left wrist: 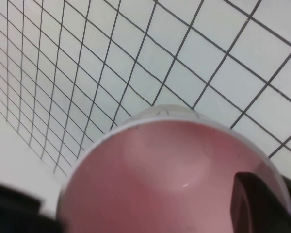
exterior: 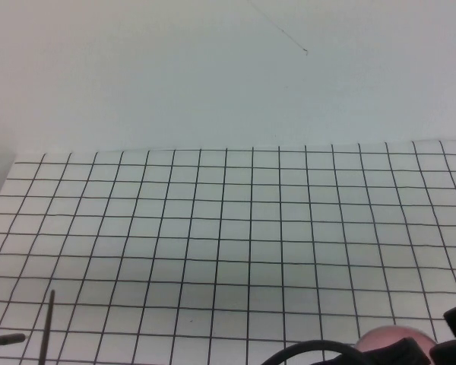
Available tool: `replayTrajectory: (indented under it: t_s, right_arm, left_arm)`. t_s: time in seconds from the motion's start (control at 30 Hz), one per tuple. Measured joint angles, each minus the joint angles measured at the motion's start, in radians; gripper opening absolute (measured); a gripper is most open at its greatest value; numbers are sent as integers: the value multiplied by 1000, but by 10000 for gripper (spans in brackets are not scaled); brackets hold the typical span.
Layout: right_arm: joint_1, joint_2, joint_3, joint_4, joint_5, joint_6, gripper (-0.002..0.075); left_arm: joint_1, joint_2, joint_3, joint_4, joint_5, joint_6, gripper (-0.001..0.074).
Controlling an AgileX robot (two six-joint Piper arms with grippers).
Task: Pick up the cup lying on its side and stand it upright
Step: Stand the fallen cup upright
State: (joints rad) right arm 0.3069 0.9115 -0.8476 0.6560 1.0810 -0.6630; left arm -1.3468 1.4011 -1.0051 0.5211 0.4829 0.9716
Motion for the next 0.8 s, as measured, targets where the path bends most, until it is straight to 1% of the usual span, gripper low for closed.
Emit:
replayTrajectory:
  t_s: [0.13,0.27,0.37,0.5,0.6,0.67,0.73,0.8]
  right_arm:
    - [90,37,-4,-64,-15,6,353]
    - [154,48,-9,-107,-99,36,352]
    - [189,79,-9,-124,-109,36,351]
    - [218,128,-9,-222,-135,77,349]
    - [231,135,-11,-261,-166,86,340]
    - [233,139,-13,-261,-174,86,304]
    - [233,143,-13,-261,-163,65,227]
    - [233,147,-13,-261,-158,49,148]
  left_arm:
    - [0,0,0,0,5,-37,1]
    - [0,0,0,0,10,-37,1]
    - [0,0,0,0,10,-50,1]
    - [0,0,0,0,8,-110,1]
    - [0,0,0,3,6,-130,1]
    - [0,0,0,3,-4,-130,3]
    - [0,0,0,11,-18,-130,13]
    - [0,0,0,11,-38,-148,50]
